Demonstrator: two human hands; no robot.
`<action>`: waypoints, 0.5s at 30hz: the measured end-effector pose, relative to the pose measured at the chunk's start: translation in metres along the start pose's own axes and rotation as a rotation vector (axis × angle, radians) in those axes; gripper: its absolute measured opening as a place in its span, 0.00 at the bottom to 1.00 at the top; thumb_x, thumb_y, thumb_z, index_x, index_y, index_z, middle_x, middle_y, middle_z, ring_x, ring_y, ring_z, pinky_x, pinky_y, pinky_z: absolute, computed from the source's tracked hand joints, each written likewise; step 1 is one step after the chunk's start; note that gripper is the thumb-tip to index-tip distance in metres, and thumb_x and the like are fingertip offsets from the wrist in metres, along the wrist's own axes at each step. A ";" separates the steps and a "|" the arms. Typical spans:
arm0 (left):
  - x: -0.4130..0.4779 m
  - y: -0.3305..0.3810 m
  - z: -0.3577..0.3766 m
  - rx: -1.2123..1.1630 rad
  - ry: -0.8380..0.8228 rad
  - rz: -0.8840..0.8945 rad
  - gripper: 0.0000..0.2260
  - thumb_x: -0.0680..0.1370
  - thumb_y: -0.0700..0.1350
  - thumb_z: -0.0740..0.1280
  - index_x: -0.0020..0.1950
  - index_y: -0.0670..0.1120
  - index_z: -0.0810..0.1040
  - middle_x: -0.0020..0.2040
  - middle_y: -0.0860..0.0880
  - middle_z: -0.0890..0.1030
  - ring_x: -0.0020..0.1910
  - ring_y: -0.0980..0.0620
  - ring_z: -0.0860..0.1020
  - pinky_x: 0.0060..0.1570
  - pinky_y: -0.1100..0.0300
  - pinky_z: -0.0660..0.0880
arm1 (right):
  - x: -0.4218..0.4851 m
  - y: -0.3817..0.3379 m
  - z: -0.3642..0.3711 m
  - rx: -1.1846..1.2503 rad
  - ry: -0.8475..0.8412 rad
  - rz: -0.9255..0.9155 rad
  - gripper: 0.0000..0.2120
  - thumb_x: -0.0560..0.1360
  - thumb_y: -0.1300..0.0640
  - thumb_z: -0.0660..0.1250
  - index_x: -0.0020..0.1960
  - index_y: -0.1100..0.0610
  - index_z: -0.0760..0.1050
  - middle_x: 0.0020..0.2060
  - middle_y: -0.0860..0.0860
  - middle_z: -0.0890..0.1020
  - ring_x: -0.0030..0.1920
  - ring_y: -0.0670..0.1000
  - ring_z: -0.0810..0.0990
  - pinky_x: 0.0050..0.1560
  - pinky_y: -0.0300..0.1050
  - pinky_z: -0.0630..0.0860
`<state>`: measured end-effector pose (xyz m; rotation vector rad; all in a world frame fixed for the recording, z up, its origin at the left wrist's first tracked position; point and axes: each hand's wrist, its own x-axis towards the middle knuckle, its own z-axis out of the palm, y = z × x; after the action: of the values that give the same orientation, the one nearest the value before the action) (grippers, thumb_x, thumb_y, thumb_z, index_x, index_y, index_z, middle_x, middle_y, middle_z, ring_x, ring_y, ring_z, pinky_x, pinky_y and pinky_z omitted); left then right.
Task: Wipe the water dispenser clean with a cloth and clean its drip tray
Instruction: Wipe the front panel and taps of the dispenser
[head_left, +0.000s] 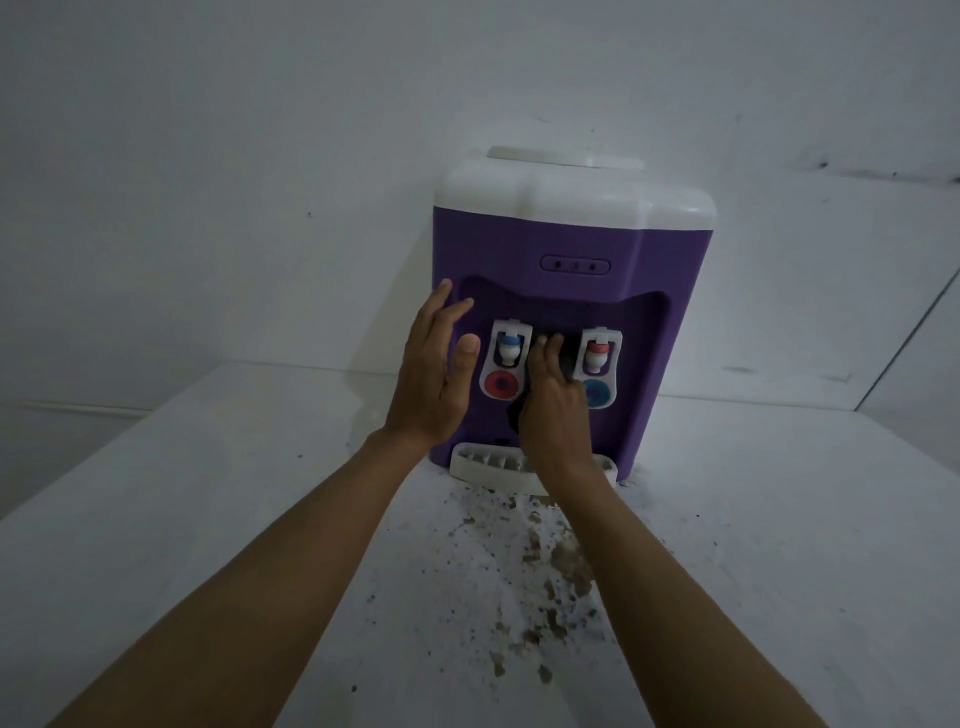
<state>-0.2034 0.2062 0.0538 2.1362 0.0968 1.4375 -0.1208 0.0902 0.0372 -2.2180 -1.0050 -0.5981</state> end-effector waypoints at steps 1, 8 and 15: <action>0.000 -0.001 0.000 0.006 0.000 0.002 0.35 0.80 0.67 0.44 0.72 0.43 0.68 0.77 0.44 0.60 0.76 0.50 0.59 0.73 0.53 0.62 | -0.005 0.002 0.004 -0.014 -0.022 0.000 0.35 0.72 0.73 0.62 0.76 0.63 0.54 0.76 0.61 0.54 0.64 0.67 0.70 0.63 0.55 0.70; 0.000 -0.001 0.002 0.027 -0.001 -0.006 0.36 0.79 0.68 0.43 0.72 0.43 0.68 0.78 0.45 0.60 0.76 0.50 0.60 0.72 0.48 0.64 | -0.032 0.033 0.024 -0.321 -0.352 -0.047 0.33 0.76 0.66 0.58 0.77 0.60 0.48 0.77 0.55 0.48 0.63 0.62 0.69 0.62 0.50 0.71; -0.001 0.000 -0.004 0.016 -0.010 -0.002 0.35 0.80 0.67 0.44 0.73 0.43 0.68 0.77 0.44 0.61 0.76 0.49 0.61 0.71 0.44 0.64 | -0.030 0.071 0.007 -0.619 -0.469 -0.114 0.28 0.79 0.60 0.57 0.77 0.59 0.52 0.77 0.55 0.50 0.64 0.61 0.69 0.62 0.50 0.69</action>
<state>-0.2071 0.2078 0.0543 2.1555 0.1067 1.4289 -0.0825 0.0433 -0.0115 -2.9550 -1.3159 -0.4899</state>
